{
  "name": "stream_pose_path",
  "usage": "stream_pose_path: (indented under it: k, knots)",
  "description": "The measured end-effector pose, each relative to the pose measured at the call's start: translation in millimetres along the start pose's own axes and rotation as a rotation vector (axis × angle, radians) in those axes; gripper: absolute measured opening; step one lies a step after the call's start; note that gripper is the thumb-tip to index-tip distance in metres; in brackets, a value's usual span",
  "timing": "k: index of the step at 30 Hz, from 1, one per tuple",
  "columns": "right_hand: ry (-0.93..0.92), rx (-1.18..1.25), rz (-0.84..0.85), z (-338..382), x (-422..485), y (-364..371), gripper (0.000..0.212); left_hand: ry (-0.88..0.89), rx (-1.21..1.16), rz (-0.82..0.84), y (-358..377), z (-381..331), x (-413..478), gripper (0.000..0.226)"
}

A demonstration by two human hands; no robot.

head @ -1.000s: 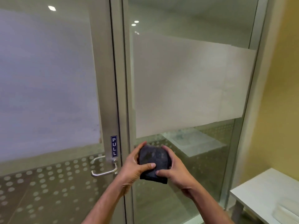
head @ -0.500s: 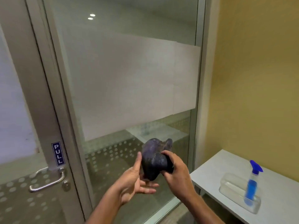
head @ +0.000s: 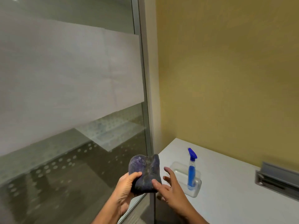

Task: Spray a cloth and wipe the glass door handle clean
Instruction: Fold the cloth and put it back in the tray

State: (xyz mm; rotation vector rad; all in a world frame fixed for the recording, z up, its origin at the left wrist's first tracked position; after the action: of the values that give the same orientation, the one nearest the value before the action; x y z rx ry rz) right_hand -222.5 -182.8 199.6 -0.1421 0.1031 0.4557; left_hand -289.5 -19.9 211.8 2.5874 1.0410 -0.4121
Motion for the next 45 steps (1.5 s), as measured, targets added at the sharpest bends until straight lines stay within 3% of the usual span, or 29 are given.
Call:
stream_pose_path:
  k: [2, 4, 11, 16, 21, 30, 39, 45]
  knots:
    - [0.293, 0.132, -0.007, -6, 13, -16, 0.093, 0.0, 0.015, 0.029, 22, 10, 6, 0.024]
    - [0.444, 0.259, 0.005, -15, 28, -31, 0.079, -0.009, 0.028, 0.06, 44, 22, 14, 0.026]
    - [0.556, 0.435, -0.154, -51, 75, -70, 0.05, -0.04, 0.039, 0.132, 86, 51, 59, 0.041]
    - [0.526, 0.479, -0.306, -71, 122, -63, 0.036, -0.036, 0.174, 0.166, 106, 56, 113, 0.042]
    - [0.461, 0.397, -0.516, -93, 180, -43, 0.042, 0.062, 0.328, 0.143, 127, 57, 178, 0.045]
    - [0.327, 0.163, -0.722, -138, 270, -29, 0.054, 0.028, 0.426, 0.229, 153, 97, 296, 0.025]
    - [0.237, -0.194, -0.773, -172, 309, -26, 0.046, 0.083, 0.577, 0.302, 175, 141, 353, 0.015]
    - [0.336, -0.319, -0.804, -192, 330, -22, 0.05, 0.187, 0.749, 0.343, 181, 155, 371, 0.021]
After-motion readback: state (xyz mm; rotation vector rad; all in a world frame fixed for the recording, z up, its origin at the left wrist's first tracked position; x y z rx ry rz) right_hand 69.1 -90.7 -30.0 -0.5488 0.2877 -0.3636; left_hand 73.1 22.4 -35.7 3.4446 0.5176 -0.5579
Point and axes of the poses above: each hand's wrist, its own x-axis towards the middle knuckle, its own y-axis out of the palm, z = x × y, the point moved 1 cm from there along x, towards the middle knuckle, and after that the axes turned 9 degrees about -z, right-handed, at the moved point
